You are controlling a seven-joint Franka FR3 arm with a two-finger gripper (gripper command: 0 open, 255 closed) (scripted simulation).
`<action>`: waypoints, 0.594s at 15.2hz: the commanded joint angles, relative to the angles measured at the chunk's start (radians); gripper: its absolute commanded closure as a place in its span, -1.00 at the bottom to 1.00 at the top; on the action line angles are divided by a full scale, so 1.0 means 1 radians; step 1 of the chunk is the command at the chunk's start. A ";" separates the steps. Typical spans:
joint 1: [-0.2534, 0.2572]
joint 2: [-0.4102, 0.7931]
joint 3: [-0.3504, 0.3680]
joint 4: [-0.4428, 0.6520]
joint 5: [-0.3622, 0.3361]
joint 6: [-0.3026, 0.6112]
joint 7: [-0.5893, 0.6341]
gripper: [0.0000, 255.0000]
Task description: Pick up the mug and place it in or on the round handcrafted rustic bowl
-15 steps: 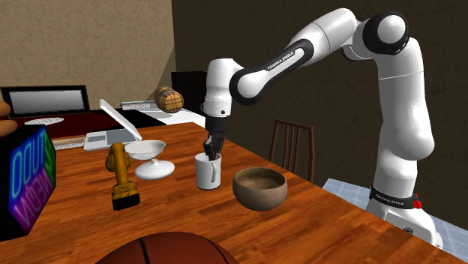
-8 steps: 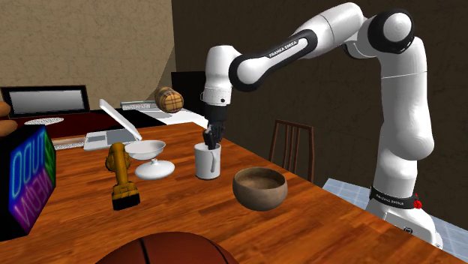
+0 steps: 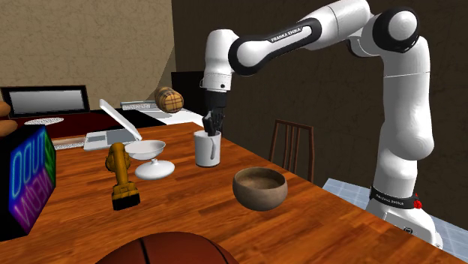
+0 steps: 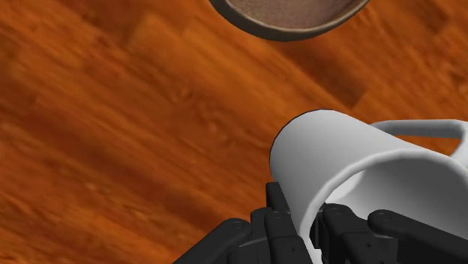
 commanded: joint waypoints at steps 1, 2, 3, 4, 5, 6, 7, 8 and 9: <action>-0.001 -0.004 0.000 0.022 0.002 -0.026 -0.001 1.00; -0.001 -0.007 0.000 0.032 0.003 -0.038 -0.002 1.00; -0.001 -0.009 0.001 0.043 0.004 -0.051 -0.002 1.00; -0.001 -0.011 0.001 0.054 0.005 -0.064 -0.002 1.00; -0.001 -0.013 0.001 0.065 0.006 -0.077 -0.002 1.00; -0.001 -0.015 0.001 0.077 0.007 -0.090 -0.002 1.00; -0.001 -0.016 0.001 0.089 0.007 -0.103 -0.002 1.00; -0.001 -0.017 0.001 0.101 0.008 -0.116 -0.002 1.00; -0.001 -0.018 0.001 0.106 0.008 -0.122 -0.002 1.00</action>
